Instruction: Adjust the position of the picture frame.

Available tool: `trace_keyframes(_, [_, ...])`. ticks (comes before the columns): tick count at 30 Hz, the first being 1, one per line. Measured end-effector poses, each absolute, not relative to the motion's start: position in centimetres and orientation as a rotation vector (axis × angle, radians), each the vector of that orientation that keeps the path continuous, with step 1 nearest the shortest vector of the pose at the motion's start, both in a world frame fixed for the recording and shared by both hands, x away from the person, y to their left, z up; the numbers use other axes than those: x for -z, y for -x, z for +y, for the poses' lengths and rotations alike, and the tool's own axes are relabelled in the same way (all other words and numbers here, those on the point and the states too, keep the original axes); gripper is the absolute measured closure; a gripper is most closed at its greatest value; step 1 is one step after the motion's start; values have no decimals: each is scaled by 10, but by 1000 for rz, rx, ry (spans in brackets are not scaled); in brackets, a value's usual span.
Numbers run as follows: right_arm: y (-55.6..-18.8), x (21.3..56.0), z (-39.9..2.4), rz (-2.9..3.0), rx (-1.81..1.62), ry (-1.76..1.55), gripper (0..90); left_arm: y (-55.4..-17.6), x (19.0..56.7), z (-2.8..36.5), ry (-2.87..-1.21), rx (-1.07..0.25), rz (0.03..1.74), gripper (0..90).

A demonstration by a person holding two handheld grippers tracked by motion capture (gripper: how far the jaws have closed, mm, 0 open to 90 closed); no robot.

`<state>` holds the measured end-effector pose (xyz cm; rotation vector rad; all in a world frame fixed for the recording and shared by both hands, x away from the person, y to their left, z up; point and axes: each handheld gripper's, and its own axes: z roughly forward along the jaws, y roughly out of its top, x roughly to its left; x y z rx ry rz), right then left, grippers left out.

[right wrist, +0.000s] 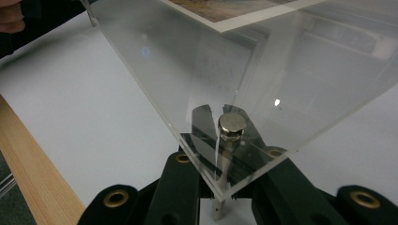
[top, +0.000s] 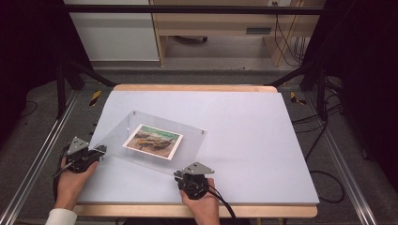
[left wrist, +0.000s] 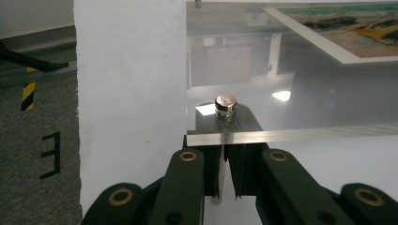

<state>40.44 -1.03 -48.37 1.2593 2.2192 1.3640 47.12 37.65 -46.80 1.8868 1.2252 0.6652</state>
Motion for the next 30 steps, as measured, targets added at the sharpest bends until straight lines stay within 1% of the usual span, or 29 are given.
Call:
trace_keyframes(9, [-405,485,-10,2213,-1366,-1271,805,-472,469,375,-1895,-672,1221,798])
trace_keyframes(12, [-405,485,-9,2210,-1372,-1270,797,-472,469,375,-1887,-667,1225,803])
trace_keyframes(16, [-405,485,-10,2205,-1372,-1264,812,-472,469,376,-1880,-667,1229,823])
trace_keyframes(18, [-404,484,-10,2199,-1378,-1262,839,-472,468,377,-1875,-655,1232,838])
trace_keyframes(30, [-407,475,-16,2165,-1396,-1272,849,-471,462,376,-1866,-647,1192,845])
